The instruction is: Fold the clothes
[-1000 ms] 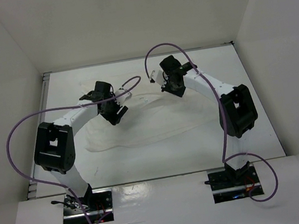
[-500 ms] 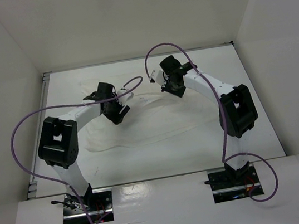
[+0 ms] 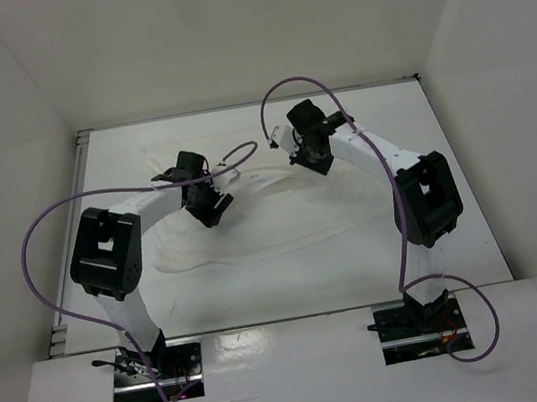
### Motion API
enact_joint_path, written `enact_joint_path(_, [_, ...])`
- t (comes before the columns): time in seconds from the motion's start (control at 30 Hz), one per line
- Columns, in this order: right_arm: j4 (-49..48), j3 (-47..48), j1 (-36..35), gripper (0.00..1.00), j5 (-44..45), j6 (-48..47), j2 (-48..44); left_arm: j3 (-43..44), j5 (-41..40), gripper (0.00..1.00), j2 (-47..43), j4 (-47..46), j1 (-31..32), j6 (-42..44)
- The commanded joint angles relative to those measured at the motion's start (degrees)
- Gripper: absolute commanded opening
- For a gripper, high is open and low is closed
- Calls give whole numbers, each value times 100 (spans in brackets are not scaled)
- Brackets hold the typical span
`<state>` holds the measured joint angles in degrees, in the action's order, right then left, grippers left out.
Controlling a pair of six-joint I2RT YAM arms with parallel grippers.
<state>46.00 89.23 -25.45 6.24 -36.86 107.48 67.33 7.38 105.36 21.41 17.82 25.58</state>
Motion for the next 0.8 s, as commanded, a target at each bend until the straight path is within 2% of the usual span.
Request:
enact_joint_path(0.0, [120, 59, 49, 0, 9, 83, -61, 35, 159, 74, 133, -32, 28, 183])
enact_joint_path(0.3, [120, 7, 49, 0, 9, 135, -61, 263, 159, 69, 239, 74, 28, 184])
enact_joint_path(0.43, [120, 7, 49, 0, 9, 135, -61, 325, 159, 55, 292, 127, 28, 237])
enact_joint_path(0.47, [120, 7, 49, 0, 9, 135, -61, 325, 159, 47, 292, 179, 28, 237])
enact_joint_path(0.6, [67, 7, 49, 0, 9, 135, -61, 377, 159, 41, 292, 232, 28, 237])
enact_joint_path(0.77, [67, 7, 49, 0, 9, 135, -8, 430, 159, 41, 292, 346, 28, 289])
